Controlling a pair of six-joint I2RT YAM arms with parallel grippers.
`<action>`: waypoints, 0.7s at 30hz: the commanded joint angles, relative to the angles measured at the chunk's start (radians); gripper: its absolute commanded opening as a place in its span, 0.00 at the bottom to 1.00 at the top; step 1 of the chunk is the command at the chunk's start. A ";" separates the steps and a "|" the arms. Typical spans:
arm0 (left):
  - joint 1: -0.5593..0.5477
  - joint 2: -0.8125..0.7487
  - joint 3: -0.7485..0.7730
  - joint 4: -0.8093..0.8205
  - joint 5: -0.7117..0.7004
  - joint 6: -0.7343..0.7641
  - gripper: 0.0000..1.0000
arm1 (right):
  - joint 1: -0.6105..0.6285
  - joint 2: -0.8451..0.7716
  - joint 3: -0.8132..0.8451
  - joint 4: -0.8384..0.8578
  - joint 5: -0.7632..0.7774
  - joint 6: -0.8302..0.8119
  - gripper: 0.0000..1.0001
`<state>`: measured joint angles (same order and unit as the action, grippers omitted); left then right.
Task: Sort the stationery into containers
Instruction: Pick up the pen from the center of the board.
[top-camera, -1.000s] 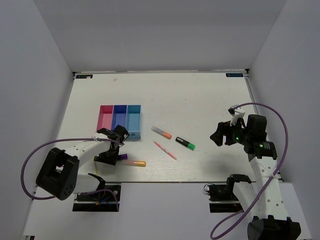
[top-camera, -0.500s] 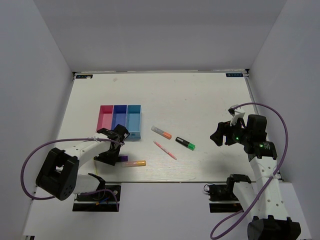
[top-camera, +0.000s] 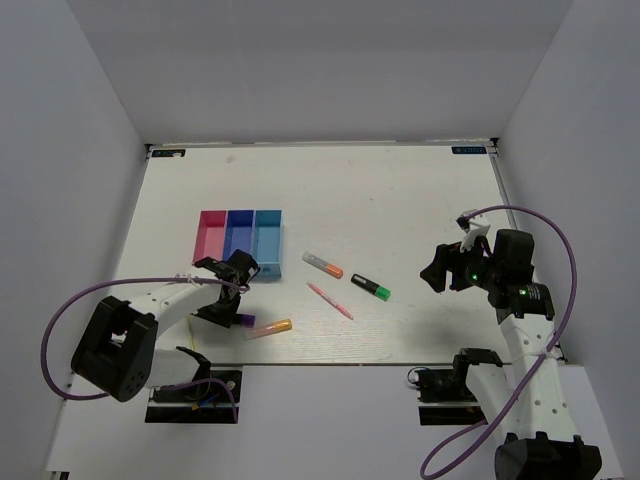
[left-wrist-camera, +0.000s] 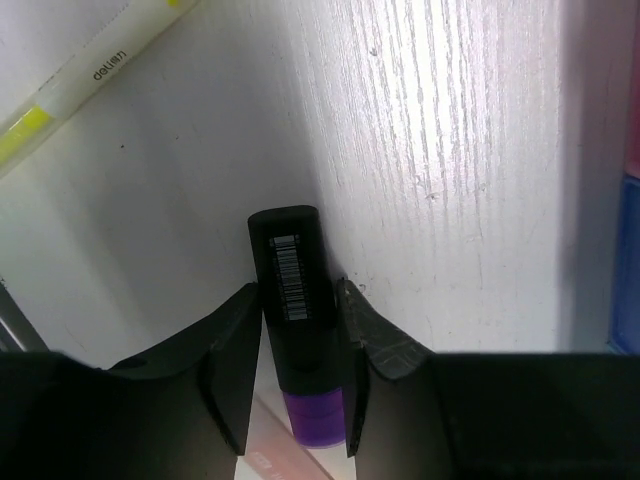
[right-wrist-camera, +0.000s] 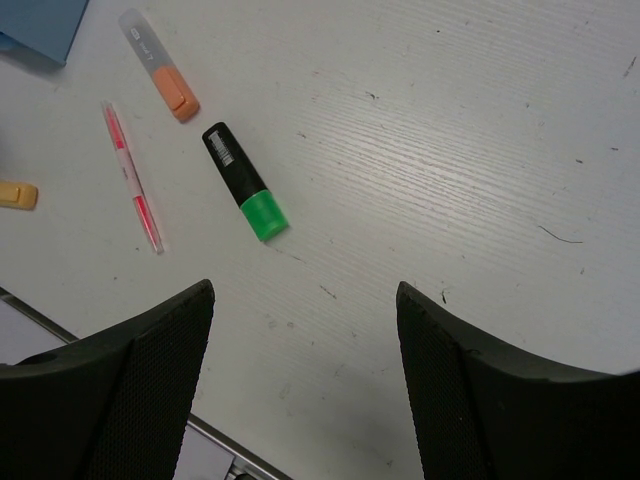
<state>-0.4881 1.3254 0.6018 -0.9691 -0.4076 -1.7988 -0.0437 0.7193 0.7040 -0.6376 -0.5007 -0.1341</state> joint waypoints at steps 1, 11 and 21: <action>0.005 0.179 -0.266 0.402 0.150 -0.096 0.38 | 0.005 -0.011 -0.003 0.012 -0.010 0.004 0.76; 0.002 0.109 -0.163 0.310 0.087 0.058 0.00 | 0.005 -0.009 -0.003 0.012 -0.009 0.005 0.76; -0.041 -0.072 0.029 0.040 -0.123 0.334 0.00 | 0.005 -0.008 -0.005 0.013 -0.015 0.004 0.76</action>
<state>-0.5209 1.2869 0.6144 -0.9337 -0.4690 -1.5642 -0.0433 0.7197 0.7040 -0.6376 -0.5007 -0.1341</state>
